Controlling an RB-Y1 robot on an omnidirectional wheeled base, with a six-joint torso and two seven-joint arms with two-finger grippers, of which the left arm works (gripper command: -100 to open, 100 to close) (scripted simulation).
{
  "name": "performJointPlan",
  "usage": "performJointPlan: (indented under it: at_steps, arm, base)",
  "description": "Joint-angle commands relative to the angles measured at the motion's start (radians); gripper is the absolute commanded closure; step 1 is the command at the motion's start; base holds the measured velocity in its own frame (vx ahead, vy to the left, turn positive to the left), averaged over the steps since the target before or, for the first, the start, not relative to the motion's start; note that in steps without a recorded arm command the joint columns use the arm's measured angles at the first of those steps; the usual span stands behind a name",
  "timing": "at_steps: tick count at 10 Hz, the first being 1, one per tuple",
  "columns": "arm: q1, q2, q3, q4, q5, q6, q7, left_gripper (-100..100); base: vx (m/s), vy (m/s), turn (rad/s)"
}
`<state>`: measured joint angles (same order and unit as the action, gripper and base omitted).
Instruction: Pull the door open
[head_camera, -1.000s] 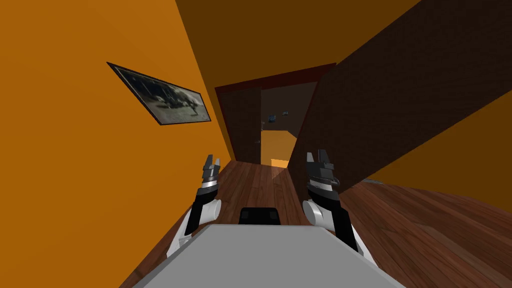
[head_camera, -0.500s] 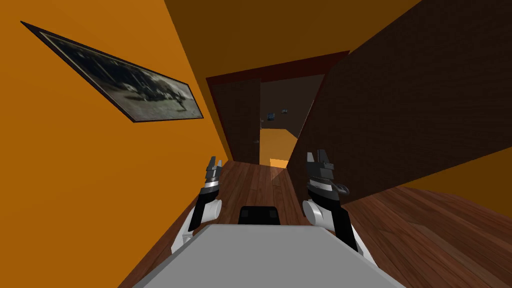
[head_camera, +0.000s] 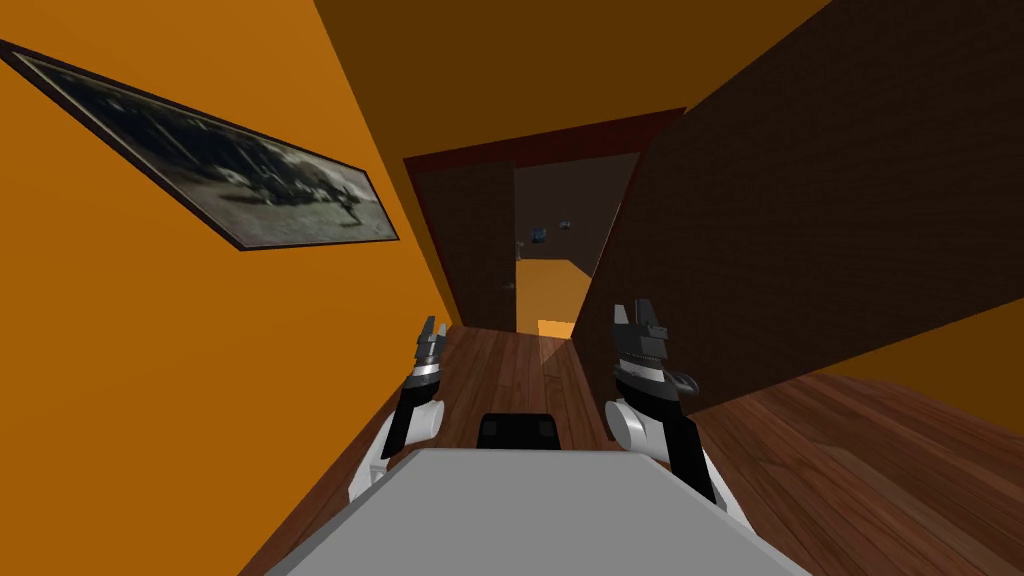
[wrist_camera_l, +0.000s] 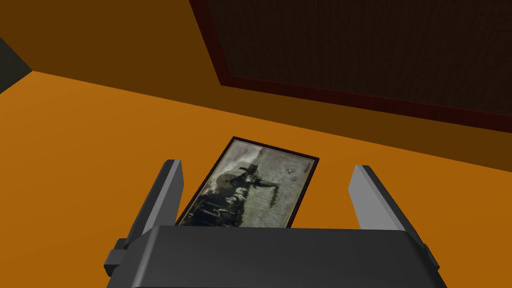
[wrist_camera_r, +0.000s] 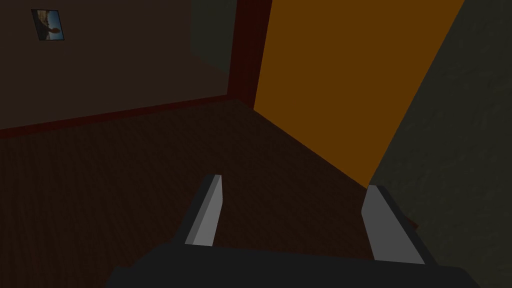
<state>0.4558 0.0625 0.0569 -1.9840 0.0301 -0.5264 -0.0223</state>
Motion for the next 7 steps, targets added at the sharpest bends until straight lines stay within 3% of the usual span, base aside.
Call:
performJointPlan:
  at_steps: [1, 7]
  arm:
    - [-0.011, 0.008, 0.000, 0.039, 0.002, -0.014, 0.007, -100]
    - [-0.050, 0.048, 0.001, 0.187, 0.014, -0.058, 0.043, -100]
  base:
    - [0.090, -0.020, -0.061]
    - [0.120, -0.034, -0.068]
